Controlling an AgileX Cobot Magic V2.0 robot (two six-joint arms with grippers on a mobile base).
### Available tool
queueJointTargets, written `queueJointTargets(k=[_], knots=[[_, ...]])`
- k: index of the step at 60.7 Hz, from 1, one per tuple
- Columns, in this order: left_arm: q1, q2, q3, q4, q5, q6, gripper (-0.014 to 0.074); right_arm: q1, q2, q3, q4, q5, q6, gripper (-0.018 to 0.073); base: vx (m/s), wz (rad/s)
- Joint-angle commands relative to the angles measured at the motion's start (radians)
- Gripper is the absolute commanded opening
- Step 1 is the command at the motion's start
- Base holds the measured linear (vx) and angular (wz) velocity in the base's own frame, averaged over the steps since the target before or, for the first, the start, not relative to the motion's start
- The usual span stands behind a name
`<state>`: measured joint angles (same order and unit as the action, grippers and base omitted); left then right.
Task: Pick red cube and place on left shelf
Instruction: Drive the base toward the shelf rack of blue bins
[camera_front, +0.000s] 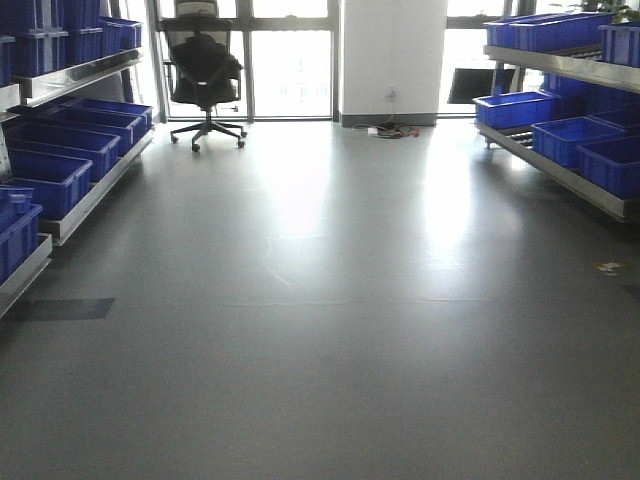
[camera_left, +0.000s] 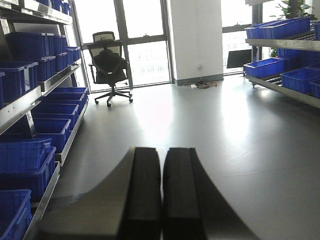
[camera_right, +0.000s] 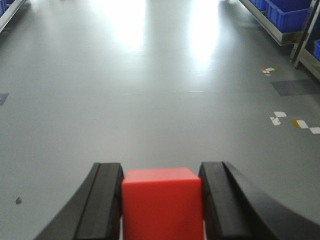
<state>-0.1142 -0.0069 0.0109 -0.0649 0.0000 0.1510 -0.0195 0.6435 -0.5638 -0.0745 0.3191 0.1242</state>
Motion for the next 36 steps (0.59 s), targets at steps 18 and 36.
queueJointTargets(k=[18, 36], knots=[[-0.006, 0.008, 0.022, -0.002, -0.084, 0.002, 0.0106, 0.000, -0.002, -0.029, -0.005, -0.085, -0.005, 0.0050, 0.60, 0.14], [-0.006, 0.008, 0.022, -0.002, -0.084, 0.002, 0.0106, 0.000, -0.002, -0.029, -0.005, -0.085, -0.005, 0.0050, 0.61, 0.28]])
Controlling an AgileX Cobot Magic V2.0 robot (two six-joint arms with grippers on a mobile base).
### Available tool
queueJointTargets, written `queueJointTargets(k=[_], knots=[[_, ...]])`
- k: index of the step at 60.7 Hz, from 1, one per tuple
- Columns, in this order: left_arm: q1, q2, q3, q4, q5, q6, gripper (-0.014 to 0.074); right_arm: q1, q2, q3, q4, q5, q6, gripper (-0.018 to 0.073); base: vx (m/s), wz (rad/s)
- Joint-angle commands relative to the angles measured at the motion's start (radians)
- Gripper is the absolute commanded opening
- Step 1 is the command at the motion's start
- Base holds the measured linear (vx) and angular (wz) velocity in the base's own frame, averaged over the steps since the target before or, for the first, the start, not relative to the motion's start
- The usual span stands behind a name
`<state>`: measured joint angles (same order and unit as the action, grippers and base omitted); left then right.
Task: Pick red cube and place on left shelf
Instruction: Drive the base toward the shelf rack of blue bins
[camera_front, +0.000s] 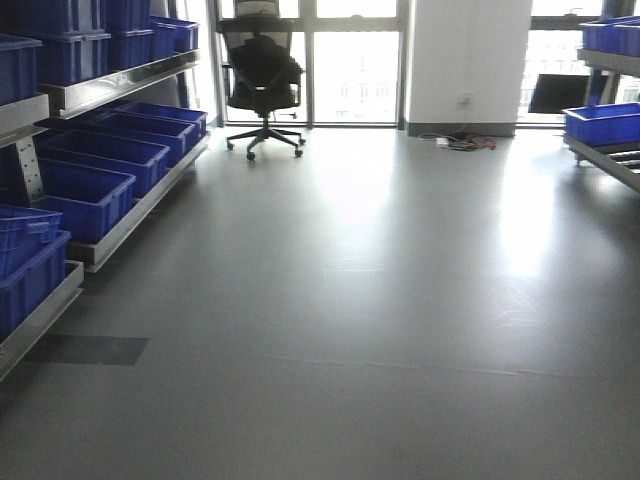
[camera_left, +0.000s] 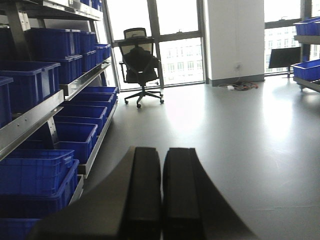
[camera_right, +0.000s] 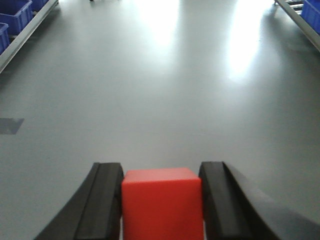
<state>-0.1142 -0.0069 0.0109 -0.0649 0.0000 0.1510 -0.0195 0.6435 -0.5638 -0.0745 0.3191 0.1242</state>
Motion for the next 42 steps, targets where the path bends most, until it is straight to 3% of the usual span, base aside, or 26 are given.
queueJointTargets(k=[1, 42], knots=[[-0.006, 0.008, 0.022, -0.002, -0.084, 0.002, 0.0106, 0.000, -0.002, -0.029, -0.005, -0.085, -0.005, 0.0050, 0.61, 0.35], [-0.006, 0.008, 0.022, -0.002, -0.084, 0.002, 0.0106, 0.000, -0.002, -0.029, -0.005, -0.085, -0.005, 0.0050, 0.59, 0.46]])
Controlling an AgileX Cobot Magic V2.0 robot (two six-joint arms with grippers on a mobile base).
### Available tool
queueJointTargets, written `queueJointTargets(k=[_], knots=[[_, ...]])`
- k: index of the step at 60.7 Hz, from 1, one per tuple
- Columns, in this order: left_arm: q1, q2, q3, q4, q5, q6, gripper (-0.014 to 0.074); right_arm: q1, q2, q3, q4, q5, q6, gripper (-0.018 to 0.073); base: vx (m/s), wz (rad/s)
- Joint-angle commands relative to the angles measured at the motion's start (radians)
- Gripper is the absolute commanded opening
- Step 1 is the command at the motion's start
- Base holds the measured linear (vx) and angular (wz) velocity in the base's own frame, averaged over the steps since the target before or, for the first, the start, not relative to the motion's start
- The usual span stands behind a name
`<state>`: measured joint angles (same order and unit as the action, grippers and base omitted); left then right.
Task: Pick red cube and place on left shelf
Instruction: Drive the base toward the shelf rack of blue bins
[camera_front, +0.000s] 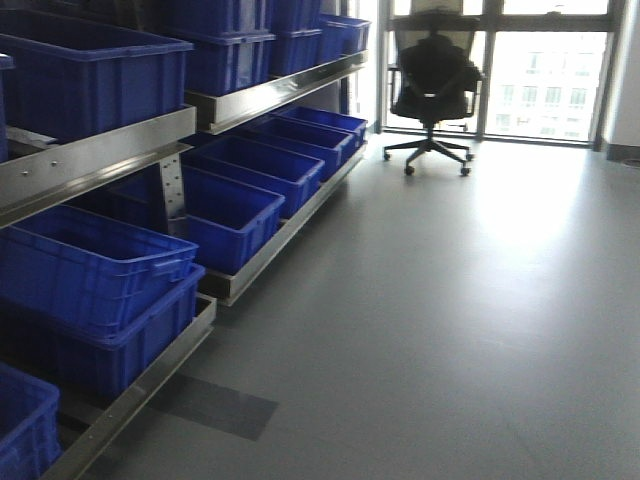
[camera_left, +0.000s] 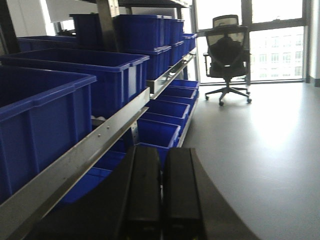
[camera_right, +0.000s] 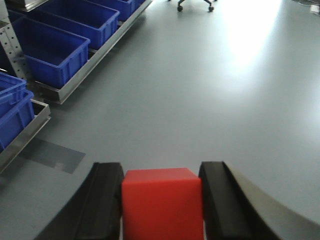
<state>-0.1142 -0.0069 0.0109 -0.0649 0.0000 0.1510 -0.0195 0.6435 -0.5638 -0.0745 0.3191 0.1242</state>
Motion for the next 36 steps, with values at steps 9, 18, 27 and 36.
queueJointTargets(k=[9, 18, 27, 36], knots=[[-0.006, 0.008, 0.022, -0.002, -0.084, 0.002, 0.0106, 0.000, -0.002, -0.029, -0.005, -0.085, -0.005, 0.0050, 0.53, 0.57], [-0.006, 0.008, 0.022, -0.002, -0.084, 0.002, 0.0106, 0.000, -0.002, -0.029, -0.005, -0.085, -0.005, 0.0050, 0.46, 0.66], [-0.006, 0.008, 0.022, -0.002, -0.084, 0.002, 0.0106, 0.000, -0.002, -0.029, -0.005, -0.085, -0.005, 0.0050, 0.40, 0.74], [-0.006, 0.008, 0.022, -0.002, -0.084, 0.002, 0.0106, 0.000, 0.000, -0.029, -0.005, -0.085, -0.005, 0.0050, 0.33, 0.76]])
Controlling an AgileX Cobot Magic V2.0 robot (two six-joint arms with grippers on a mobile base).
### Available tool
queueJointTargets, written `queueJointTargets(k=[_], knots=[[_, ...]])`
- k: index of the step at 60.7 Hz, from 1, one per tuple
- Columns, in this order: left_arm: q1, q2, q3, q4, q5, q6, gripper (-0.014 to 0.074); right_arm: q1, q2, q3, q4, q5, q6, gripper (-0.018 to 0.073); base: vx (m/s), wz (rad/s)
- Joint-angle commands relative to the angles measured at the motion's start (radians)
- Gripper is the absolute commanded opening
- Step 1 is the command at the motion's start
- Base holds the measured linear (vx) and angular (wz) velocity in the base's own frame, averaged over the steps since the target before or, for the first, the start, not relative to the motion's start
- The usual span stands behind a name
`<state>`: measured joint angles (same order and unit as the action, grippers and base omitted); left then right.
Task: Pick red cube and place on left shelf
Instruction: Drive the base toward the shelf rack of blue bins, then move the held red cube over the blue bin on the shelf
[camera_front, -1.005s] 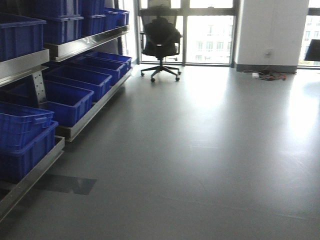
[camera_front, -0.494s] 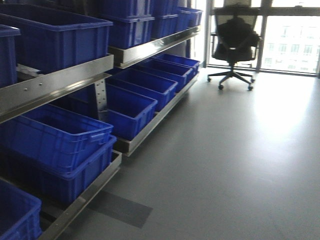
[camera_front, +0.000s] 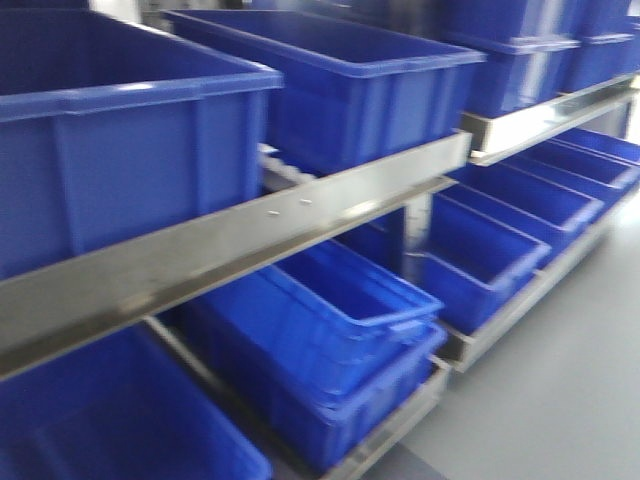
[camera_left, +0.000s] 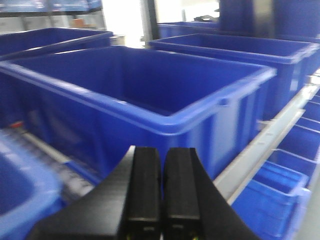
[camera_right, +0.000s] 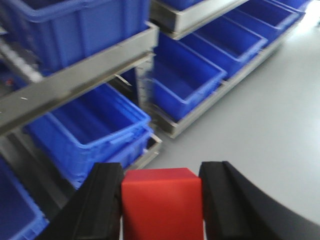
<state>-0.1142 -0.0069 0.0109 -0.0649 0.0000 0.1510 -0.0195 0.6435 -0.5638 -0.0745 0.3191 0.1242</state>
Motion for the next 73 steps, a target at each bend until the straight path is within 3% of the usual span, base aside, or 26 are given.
queueJointTargets(k=[1, 39, 73], knots=[[-0.006, 0.008, 0.022, -0.002, -0.084, 0.002, 0.0106, 0.000, 0.001, -0.029, -0.005, -0.085, -0.005, 0.0050, 0.27, 0.91], [-0.006, 0.008, 0.022, -0.002, -0.084, 0.002, 0.0106, 0.000, 0.004, -0.029, -0.005, -0.085, -0.005, 0.0050, 0.10, 0.65], [-0.006, 0.008, 0.022, -0.002, -0.084, 0.002, 0.0106, 0.000, 0.004, -0.029, -0.005, -0.085, -0.005, 0.0050, -0.07, 0.43]])
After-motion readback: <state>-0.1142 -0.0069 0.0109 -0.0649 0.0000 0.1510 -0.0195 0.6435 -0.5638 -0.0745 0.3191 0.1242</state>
